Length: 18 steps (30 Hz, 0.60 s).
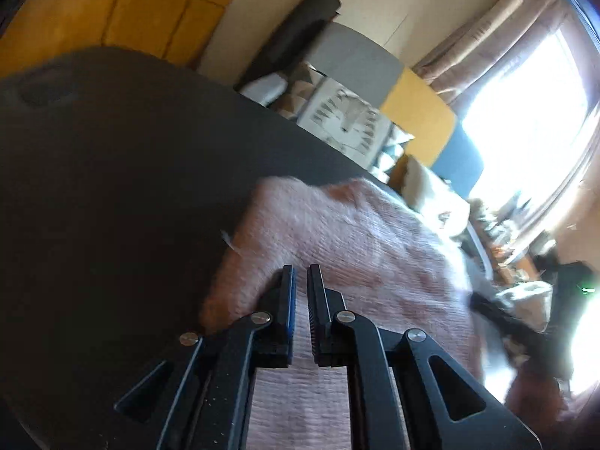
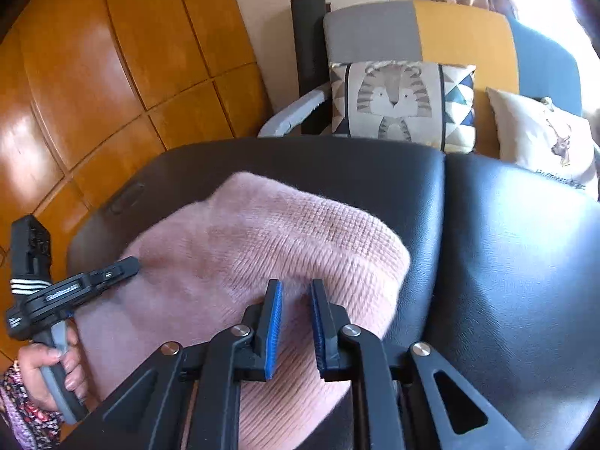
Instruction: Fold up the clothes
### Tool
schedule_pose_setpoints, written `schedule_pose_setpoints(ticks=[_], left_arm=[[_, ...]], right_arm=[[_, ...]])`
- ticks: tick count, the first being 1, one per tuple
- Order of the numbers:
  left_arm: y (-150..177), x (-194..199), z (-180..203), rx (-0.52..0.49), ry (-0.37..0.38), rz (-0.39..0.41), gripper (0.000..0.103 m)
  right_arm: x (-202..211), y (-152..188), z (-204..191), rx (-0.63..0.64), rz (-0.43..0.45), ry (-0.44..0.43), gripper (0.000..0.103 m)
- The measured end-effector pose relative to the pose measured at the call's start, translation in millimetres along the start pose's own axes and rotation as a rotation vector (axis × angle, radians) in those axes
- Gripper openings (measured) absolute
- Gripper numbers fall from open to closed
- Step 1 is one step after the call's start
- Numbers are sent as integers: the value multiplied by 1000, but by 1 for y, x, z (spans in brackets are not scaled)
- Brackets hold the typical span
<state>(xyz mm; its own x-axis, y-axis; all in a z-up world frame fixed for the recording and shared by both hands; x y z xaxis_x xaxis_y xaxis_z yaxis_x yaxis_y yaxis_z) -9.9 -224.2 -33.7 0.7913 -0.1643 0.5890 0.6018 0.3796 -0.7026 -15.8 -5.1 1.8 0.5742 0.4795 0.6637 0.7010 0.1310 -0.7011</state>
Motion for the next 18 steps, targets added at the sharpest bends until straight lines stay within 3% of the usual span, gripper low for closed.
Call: schedule_pose_setpoints(ticks=[4,7,9,12,14,18], left_arm=[[5,-17,-1,-198,-136,-51,10],[7,-22,-3,-252,-165,-52,11],[9,-21,-7,-193,-150,-74,12],[20,-15,-6,-124,-160,-101,12],[33,-8,7,-171,-187,-117,12],[62,7,47,-263,-140,-147,13]], right_arm=[[33,12,-46,125,32,-77,19],[26,35,-73,235,-42,-92,20],[11,55,-72,269,-116,-74,20],[5,71,-56,296,-161,-73,11],[9,74,-42,278,-190,-80,2],[21,63,-3,219,-206,-42,0]])
Point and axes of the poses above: each gripper's, at about its wrist camera, not at the fingertips, and x roughly against the way its jaws point, z to its right, y to its underside, the point moved 10 cm from there along -x, roughly the way its jaws point, and after that the axes turned 3 degrees about -x, right-handed, at the moved point
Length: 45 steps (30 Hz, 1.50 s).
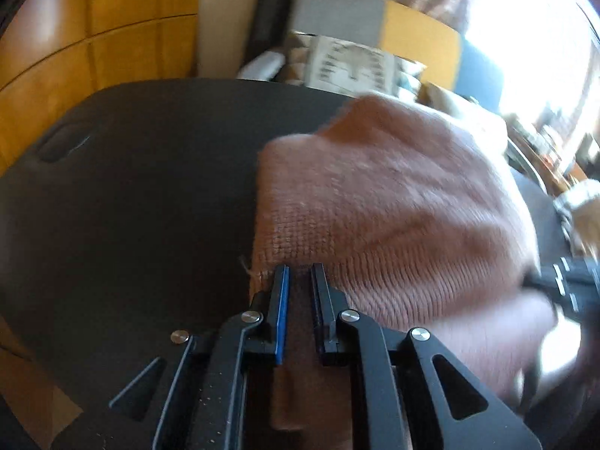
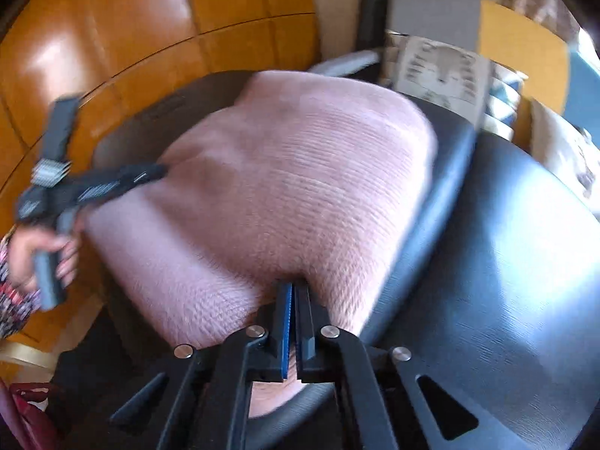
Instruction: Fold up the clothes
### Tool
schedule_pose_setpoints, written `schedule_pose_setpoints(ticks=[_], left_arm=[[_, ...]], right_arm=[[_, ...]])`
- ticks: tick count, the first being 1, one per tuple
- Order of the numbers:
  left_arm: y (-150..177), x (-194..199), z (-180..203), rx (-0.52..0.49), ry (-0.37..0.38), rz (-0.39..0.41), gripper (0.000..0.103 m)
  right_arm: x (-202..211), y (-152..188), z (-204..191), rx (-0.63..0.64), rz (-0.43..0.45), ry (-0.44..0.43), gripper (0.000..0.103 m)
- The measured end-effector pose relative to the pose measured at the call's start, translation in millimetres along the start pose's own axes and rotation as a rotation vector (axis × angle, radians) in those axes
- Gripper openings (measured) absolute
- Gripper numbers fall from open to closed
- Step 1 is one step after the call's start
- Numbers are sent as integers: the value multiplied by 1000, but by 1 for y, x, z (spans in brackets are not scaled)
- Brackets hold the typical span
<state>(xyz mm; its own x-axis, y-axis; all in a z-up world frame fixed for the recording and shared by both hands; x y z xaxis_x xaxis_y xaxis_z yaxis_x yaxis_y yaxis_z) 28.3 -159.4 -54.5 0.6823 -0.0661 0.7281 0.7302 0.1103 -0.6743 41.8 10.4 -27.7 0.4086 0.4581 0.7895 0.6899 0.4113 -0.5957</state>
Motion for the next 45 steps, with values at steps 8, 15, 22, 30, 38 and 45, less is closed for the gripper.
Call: schedule_pose_setpoints(ticks=[8,15,22,30,38,45], left_arm=[[8,37,-1,205,225,71,13],[33,56,-14,349,444,9,55],[44,53,11,419,586,-114,62],[31,27,34,330,504,-186,16],[-33,70,52,74,407,12,13],[15,19,26,68,299,-129,14]], right_arm=[[58,-19,6,-116,176,-20,18],[59,-12,-44,52,153,16,19],[60,-17,-36,-33,181,-36,19],[57,-13,-28,-74,187,-16,19],[43,0,-10,-207,139,-45,19],[40,5,-15,-220,139,-72,19]])
Point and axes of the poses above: each gripper's, at about its wrist camera, not at the fingertips, and x roughly against the way its jaws point, z to its right, y to its underside, the point moved 10 cm from there along -x, roughly the way its jaws point, and after that the axes turned 3 degrees about -x, right-handed, at the moved point
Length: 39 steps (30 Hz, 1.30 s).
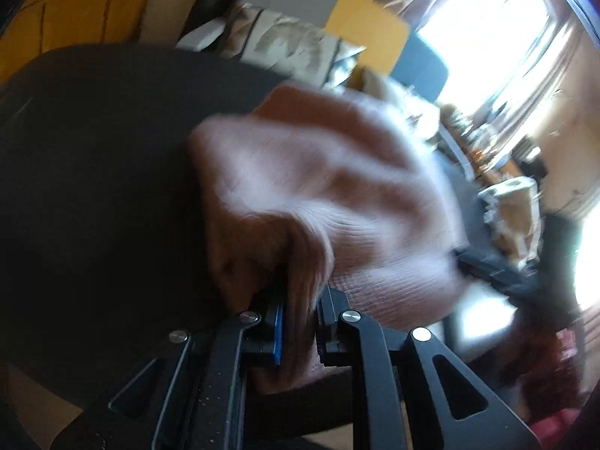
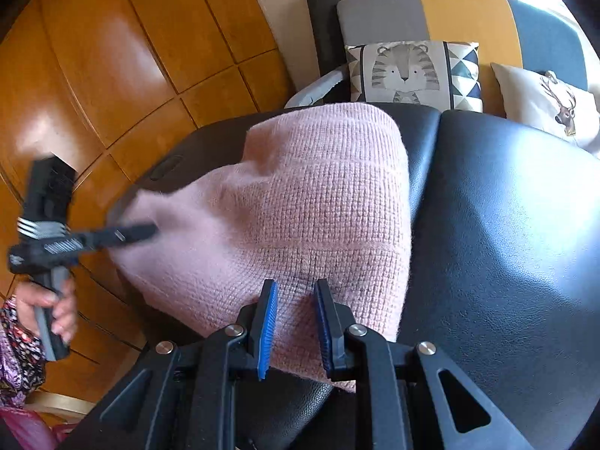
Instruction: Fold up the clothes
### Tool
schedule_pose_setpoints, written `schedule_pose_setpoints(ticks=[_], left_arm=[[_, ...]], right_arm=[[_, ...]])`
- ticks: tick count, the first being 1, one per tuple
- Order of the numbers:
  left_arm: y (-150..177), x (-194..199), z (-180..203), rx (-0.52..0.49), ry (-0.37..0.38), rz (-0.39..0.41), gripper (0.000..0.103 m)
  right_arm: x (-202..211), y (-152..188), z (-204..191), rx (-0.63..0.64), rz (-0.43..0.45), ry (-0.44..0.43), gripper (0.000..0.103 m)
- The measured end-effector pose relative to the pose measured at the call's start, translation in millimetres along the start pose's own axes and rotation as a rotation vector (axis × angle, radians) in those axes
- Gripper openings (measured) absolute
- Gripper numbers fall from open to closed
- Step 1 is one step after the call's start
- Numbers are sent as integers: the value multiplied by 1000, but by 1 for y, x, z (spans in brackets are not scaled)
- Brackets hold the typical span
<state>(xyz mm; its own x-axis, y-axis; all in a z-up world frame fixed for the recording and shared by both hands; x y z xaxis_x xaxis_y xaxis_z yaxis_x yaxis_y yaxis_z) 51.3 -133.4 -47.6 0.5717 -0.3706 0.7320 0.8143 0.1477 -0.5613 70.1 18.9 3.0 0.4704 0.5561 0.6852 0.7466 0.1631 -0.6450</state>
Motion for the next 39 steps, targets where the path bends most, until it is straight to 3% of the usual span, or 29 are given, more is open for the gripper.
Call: schedule_pose_setpoints(ticks=[6,10,14,19,22,26,30,32,35,39], left_arm=[[5,4,-6,94,77,52,21],[1,20,-5,187,154,90,22],[-9,62,-5,168,72,248,22],[-32,91,26,-7,-47,358,22],[-44,62,64,-127,-10,284,22],[-44,-5,77,-256,-106,99,22],[-55,-19,40,-141,-151,99,20],[-56,-21,26,-80,-136,105,19],[-54,-20,19,-23,-92,102,18],[-65,-6,29,8,-45,109,18]], right_arm=[[-3,4,-5,75,-15,34,19],[9,-8,-9,46,13,-13,19],[16,-22,-15,89,25,-33,19],[6,-43,-34,213,2,-30,19],[-13,-57,-44,280,-34,-10,19],[-49,-59,-55,352,-133,-34,19],[-84,-75,-40,370,-144,31,16],[-90,-79,-29,308,-110,32,0],[-99,-85,-13,216,-57,35,0],[-91,-80,-28,314,-69,34,3]])
Point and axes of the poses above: each gripper's, at about its wrist camera, not at the fingertips, and x roughly against the way its jaws point, z to its right, y to its underside, the point moved 10 cm from there along -x, roughly the way its jaws point, and after that the axes turned 3 degrees about -x, right-handed, at the moved point
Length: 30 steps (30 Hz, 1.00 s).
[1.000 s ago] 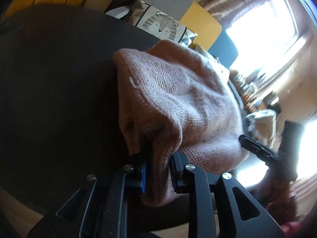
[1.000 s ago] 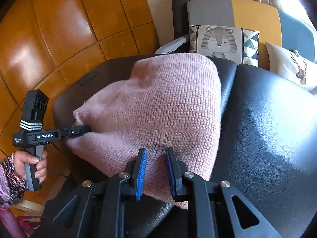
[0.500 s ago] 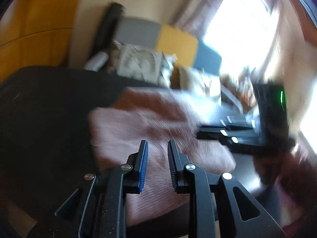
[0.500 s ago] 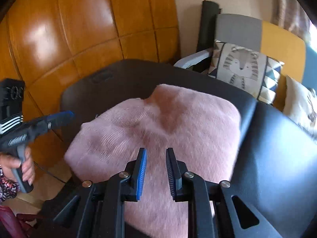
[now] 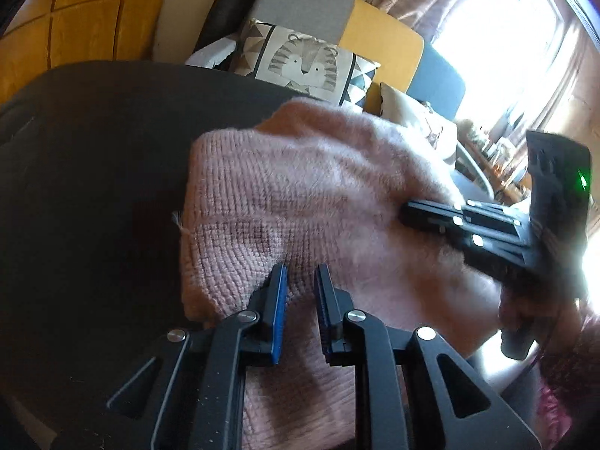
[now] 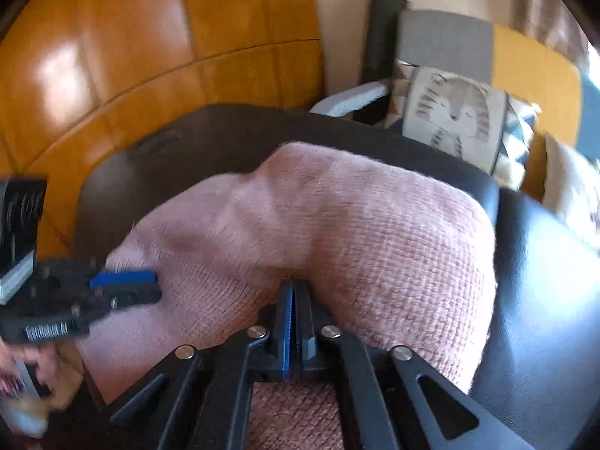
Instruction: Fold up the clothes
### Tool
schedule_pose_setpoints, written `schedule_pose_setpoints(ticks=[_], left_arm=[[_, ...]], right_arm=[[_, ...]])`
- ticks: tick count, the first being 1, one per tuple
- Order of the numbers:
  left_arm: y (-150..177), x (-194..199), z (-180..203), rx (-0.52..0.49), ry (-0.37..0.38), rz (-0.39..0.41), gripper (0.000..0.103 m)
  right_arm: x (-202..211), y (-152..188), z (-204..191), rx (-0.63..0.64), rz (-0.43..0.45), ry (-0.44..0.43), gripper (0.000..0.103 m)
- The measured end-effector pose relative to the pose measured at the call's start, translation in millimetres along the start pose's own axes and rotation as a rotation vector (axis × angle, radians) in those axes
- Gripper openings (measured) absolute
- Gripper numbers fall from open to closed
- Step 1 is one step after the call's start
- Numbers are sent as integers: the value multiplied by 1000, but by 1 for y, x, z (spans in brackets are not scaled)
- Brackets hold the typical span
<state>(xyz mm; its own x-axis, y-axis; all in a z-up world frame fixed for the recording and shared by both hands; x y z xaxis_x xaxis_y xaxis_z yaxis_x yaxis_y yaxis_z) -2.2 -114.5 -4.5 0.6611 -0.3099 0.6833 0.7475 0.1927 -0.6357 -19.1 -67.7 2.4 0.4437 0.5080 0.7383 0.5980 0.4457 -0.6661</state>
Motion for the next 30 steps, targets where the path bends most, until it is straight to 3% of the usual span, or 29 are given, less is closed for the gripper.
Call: schedule_pose_setpoints(ticks=[3,6,8,12,18,26,30], left_arm=[[-25,-3,6,-26,-28,50,18],[-30,-29,-8,-21,-88,-11,18],[-26,-39,-18,-9,-88,-33,18],[-22,-37,-23,-17,-74,20,18],[-14,-35,-31,-1,-43,59,18],[-10,-33,-26,-74,-81,87,18],[-13,-19,-22,-51,-76,98,18]], right_arm=[[17,-22,-9,26,35,-35,11],[20,-49,-13,72,53,-22,15],[1,-55,-8,110,-2,22,15],[-41,-56,13,167,-105,131,15],[-68,-49,63,-97,-133,168,11],[-61,-50,72,-138,-93,115,11],[-3,-57,76,-235,65,72,14]])
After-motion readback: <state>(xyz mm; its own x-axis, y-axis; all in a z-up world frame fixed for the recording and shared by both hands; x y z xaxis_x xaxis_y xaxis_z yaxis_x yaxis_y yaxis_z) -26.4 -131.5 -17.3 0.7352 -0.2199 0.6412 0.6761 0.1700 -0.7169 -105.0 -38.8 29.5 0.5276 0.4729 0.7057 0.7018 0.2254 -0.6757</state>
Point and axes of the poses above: each gripper's, at about its wrist camera, not at the fingertips, and x roughly against the way its jaws point, z to its right, y to its underside, the point moved 10 cm from there along -x, roughly the way its jaws point, and after that the axes turned 3 degrees about -x, right-handed, at the moved point
